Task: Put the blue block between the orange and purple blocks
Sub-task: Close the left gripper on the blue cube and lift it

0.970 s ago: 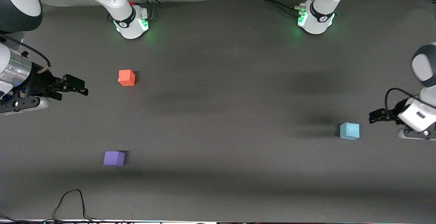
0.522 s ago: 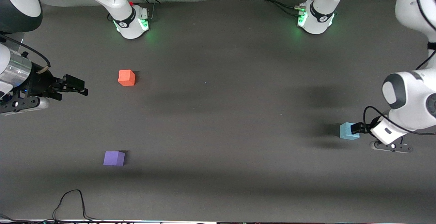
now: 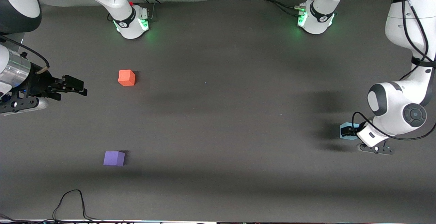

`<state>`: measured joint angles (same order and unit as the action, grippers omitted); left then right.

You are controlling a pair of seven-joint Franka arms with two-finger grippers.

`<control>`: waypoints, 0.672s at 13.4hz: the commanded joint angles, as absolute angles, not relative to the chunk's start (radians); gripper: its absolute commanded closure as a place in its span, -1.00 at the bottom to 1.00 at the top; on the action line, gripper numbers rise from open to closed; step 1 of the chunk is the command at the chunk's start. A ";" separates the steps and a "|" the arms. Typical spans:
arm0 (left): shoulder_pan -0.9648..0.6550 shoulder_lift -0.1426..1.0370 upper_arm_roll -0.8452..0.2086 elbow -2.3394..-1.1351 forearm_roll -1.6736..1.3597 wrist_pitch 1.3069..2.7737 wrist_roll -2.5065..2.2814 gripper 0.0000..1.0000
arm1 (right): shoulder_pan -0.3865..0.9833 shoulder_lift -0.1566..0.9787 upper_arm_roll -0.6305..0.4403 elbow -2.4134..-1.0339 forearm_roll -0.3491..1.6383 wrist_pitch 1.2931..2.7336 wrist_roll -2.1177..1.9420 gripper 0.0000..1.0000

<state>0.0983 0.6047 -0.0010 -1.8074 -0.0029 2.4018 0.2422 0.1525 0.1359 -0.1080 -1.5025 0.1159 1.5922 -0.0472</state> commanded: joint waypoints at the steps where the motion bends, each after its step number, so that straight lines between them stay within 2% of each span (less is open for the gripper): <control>1: 0.087 0.588 0.005 -1.841 0.006 2.402 0.244 -1.00 | 0.155 0.138 -0.112 -1.505 0.130 1.594 -0.041 -1.00; 3: 0.087 0.588 0.005 -1.851 0.006 2.401 0.241 -1.00 | 0.155 0.140 -0.112 -1.505 0.130 1.594 -0.043 -1.00; 4: 0.087 0.588 0.005 -1.855 0.006 2.399 0.238 -0.83 | 0.155 0.141 -0.112 -1.505 0.130 1.594 -0.043 -1.00; 6: 0.087 0.586 0.005 -1.855 0.006 2.385 0.218 0.05 | 0.155 0.140 -0.112 -1.505 0.130 1.594 -0.041 -1.00; 7: 0.087 0.584 0.005 -1.852 0.006 2.379 0.215 0.40 | 0.155 0.140 -0.112 -1.505 0.130 1.592 -0.041 -1.00; 8: 0.087 0.583 0.005 -1.852 0.006 2.379 0.215 0.50 | 0.155 0.140 -0.112 -1.505 0.130 1.592 -0.043 -1.00; 9: 0.087 0.583 0.005 -1.850 0.006 2.379 0.215 0.51 | 0.155 0.140 -0.112 -1.503 0.130 1.592 -0.043 -1.00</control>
